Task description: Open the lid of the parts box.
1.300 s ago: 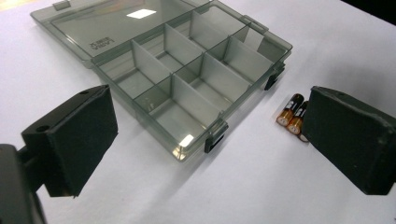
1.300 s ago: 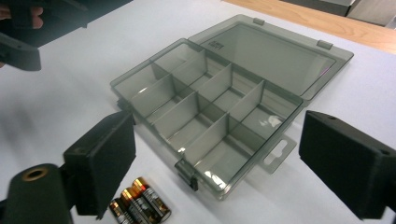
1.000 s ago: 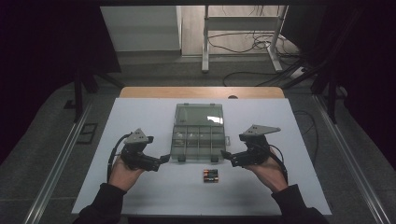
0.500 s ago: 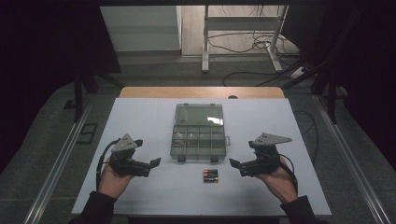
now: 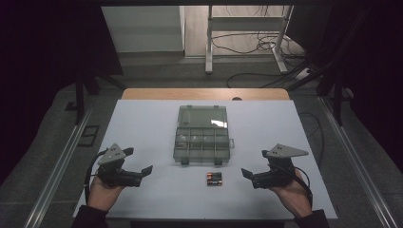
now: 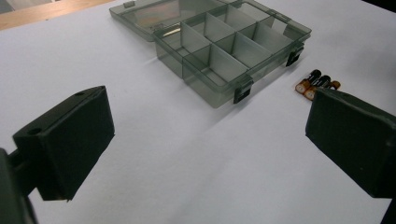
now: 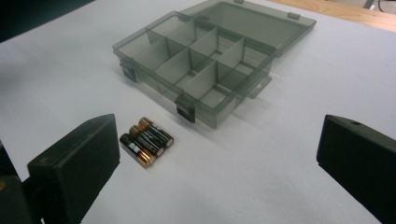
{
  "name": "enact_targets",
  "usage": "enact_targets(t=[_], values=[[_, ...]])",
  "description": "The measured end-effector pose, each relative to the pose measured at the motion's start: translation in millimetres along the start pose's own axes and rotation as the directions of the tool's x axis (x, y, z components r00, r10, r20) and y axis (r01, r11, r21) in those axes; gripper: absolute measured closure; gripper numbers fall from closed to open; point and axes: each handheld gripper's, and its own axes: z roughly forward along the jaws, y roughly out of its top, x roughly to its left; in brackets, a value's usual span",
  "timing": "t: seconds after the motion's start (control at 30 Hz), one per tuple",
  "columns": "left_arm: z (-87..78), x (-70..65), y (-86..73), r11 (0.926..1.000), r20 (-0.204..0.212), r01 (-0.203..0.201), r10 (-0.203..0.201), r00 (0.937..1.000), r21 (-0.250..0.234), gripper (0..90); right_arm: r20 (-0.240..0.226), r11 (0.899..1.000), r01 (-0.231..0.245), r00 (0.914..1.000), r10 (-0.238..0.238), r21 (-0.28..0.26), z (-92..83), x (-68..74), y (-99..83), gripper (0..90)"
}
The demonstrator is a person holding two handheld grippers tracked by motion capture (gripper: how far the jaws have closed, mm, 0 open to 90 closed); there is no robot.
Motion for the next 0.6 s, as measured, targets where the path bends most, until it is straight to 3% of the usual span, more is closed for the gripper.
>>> enact_targets(t=[0.6], values=[[-20.9,-2.9,-20.0,0.9999,-0.05,0.012,-0.012,0.9987,-0.007,1.8,0.054,0.999,-0.027,0.9982,0.026,0.018,-21.0,-3.5,-24.5,0.0]])
